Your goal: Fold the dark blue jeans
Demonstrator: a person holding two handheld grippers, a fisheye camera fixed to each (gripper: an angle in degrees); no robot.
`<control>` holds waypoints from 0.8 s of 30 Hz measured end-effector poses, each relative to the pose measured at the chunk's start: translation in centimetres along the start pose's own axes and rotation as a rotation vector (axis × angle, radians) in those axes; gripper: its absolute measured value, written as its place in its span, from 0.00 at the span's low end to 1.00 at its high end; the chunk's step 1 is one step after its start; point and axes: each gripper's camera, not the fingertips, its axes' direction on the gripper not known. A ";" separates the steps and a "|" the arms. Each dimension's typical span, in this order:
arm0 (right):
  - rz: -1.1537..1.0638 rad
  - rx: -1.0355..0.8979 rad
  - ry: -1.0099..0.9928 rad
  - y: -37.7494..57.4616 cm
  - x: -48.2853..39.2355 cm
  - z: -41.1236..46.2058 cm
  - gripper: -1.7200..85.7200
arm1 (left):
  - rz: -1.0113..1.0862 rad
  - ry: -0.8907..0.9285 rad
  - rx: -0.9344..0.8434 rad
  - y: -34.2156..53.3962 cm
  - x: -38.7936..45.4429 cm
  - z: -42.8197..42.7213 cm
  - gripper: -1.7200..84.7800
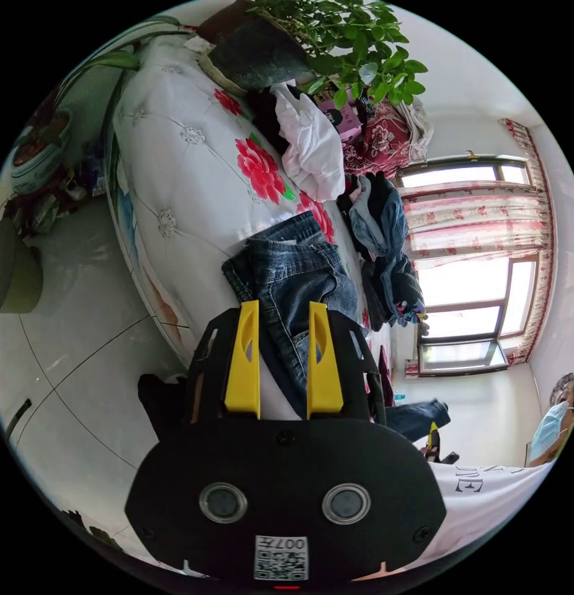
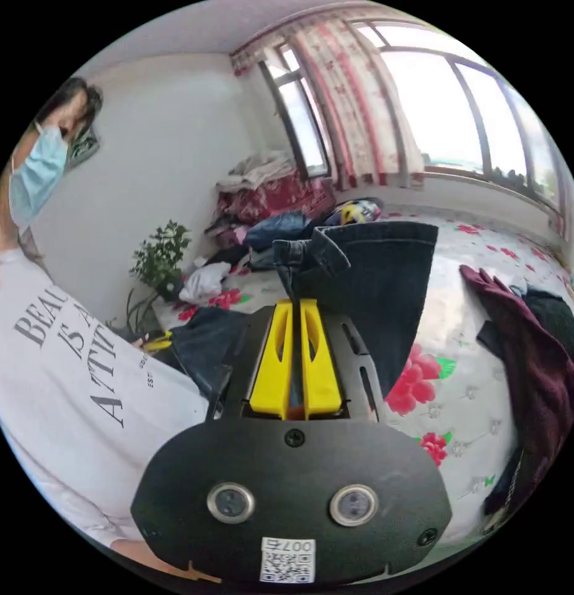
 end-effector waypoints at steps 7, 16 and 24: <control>-0.243 -0.755 -0.085 7.7 -13.4 26.7 0.02 | -0.018 0.074 0.004 -1.5 -0.6 2.7 0.16; -0.218 -0.617 -0.222 4.5 -15.8 24.6 0.04 | -0.021 0.099 0.082 -0.4 0.0 2.6 0.16; -0.138 -0.608 -0.232 3.9 -16.4 26.8 0.05 | -0.029 0.025 0.155 -1.0 1.4 3.8 0.20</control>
